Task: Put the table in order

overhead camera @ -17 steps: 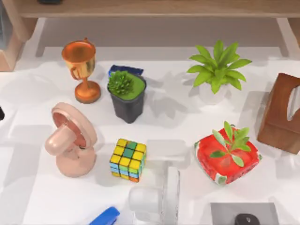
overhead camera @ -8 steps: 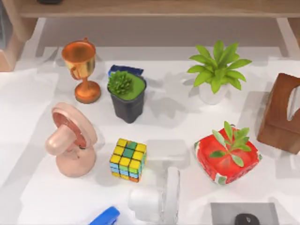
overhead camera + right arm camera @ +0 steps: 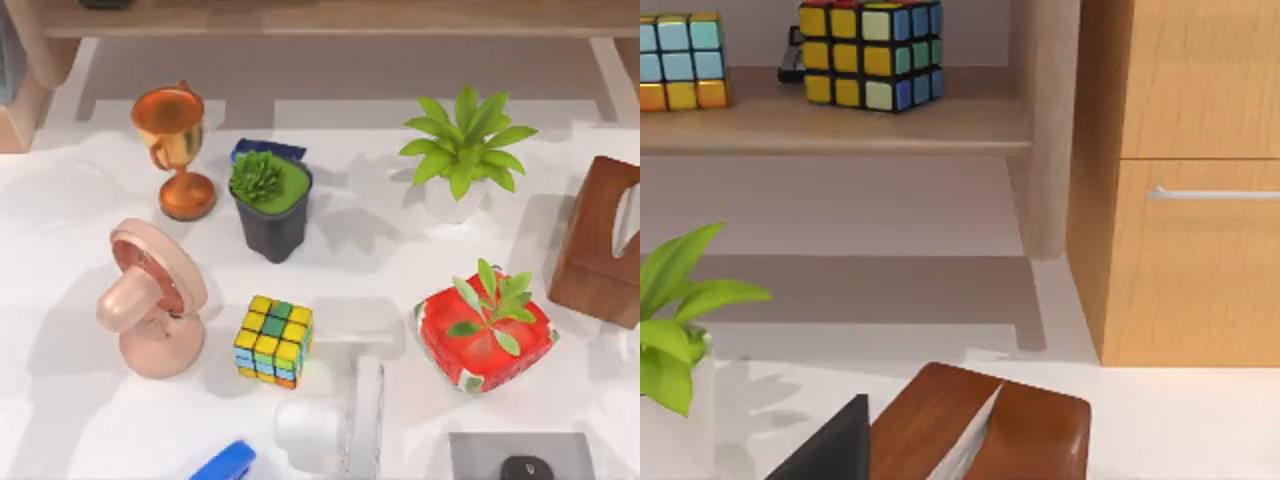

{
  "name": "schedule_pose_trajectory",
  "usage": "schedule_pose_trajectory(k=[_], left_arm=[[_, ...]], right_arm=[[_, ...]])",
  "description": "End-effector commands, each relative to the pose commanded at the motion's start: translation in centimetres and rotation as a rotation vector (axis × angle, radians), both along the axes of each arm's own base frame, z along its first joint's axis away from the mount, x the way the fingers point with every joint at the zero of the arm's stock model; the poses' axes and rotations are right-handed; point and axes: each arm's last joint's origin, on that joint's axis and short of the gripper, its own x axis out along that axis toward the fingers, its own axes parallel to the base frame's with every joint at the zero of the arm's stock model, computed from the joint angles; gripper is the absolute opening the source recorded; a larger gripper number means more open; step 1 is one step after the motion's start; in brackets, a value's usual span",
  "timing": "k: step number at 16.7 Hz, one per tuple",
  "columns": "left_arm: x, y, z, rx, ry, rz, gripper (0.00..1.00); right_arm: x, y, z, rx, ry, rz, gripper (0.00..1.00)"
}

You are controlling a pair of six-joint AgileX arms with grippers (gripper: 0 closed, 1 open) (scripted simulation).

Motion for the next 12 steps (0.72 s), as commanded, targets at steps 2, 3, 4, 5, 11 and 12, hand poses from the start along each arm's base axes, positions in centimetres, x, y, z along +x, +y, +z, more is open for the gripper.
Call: schedule_pose_trajectory(k=[2,3,4,5,11,12], left_arm=[[1.8,-2.5,-0.6,-0.001,-0.002,-0.001,1.00],[2.4,-3.7,-1.0,-0.001,-0.004,-0.001,1.00],[3.0,-4.7,-1.4,-0.003,-0.006,-0.002,1.00],[3.4,-5.5,-1.7,-0.004,-0.008,-0.003,1.00],[4.1,-7.0,-2.2,-0.015,-0.018,0.001,1.00],[4.1,-7.0,-2.2,-0.015,-0.018,0.001,1.00]], right_arm=[[0.0,0.0,0.0,0.000,0.000,0.000,1.00],[0.0,0.0,0.0,0.000,0.000,0.000,1.00],[0.0,0.0,0.0,0.000,0.000,0.000,1.00],[0.0,0.0,0.0,0.000,0.000,0.000,1.00],[0.0,0.0,0.0,0.000,0.000,0.000,1.00],[0.0,0.0,0.0,0.000,0.000,0.000,1.00]])
